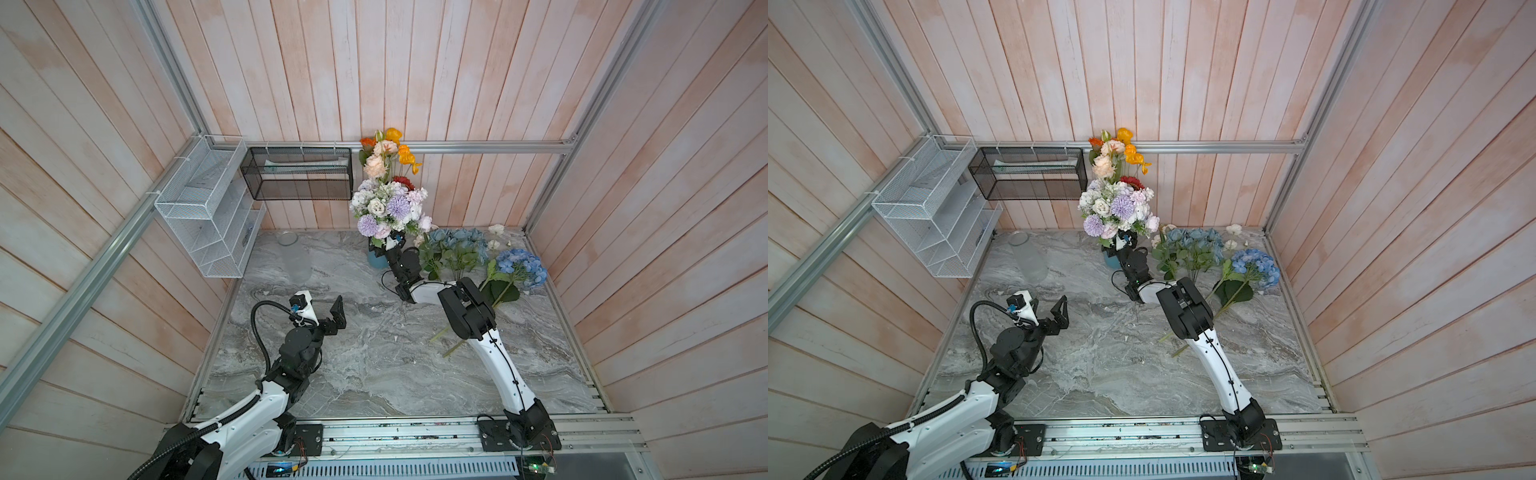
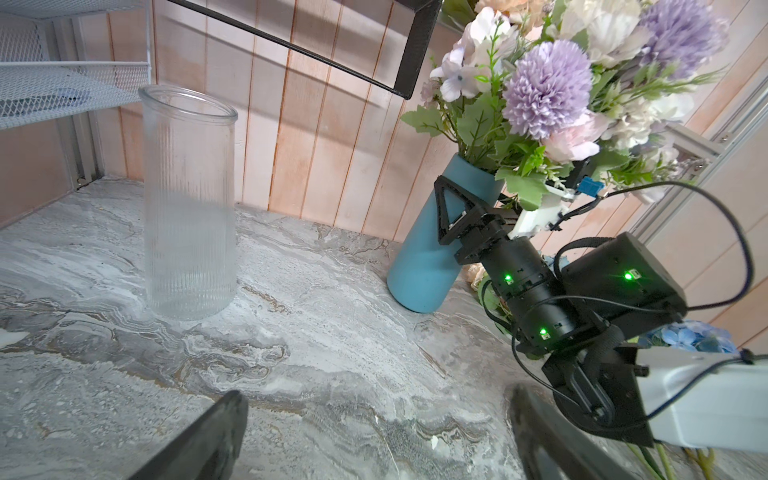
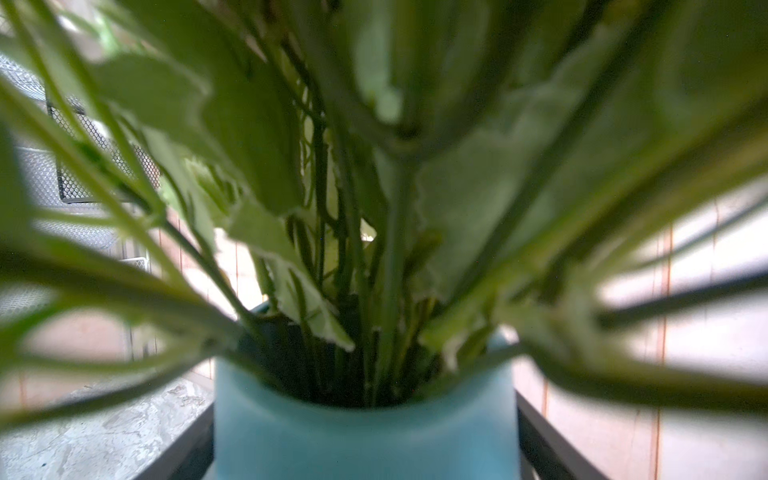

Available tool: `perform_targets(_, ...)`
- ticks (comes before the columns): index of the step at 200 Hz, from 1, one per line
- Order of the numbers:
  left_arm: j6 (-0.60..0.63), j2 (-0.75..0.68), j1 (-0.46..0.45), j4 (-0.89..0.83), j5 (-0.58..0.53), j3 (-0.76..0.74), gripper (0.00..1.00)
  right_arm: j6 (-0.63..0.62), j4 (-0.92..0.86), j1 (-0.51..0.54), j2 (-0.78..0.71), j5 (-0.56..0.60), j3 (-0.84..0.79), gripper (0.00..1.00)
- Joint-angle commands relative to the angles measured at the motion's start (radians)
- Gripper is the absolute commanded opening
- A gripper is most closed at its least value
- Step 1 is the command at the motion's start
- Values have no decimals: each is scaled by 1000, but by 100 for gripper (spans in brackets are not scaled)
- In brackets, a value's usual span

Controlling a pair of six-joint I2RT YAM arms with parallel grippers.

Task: Arrange the flowers into the vase
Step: 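Push the teal vase farther from the robot with the right gripper, then release the teal vase with the right gripper while the left reaches for the glass vase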

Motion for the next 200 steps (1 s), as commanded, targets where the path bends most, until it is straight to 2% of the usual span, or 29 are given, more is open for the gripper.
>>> perform_targets(1,17,-12,6,-16,-24,-5,100,-7,154,11,-36,8,-13,78)
perform_targets(16,18,-11,7,-18,-21,-1,100,-2,154,12,-51,6,-36,96)
perform_targets(20,18,-11,8,-17,-21,2,100,-2,154,12,-55,5,-44,98)
perform_targets(115,19,-23,17,-27,-24,15,100,43,144,13,-161,-17,-247,98)
perform_targets(161,23,-18,77,-63,-1,50,100,109,166,19,-330,-20,-532,98)
perform_targets(200,23,85,144,-89,32,136,100,176,102,30,-546,-11,-829,98)
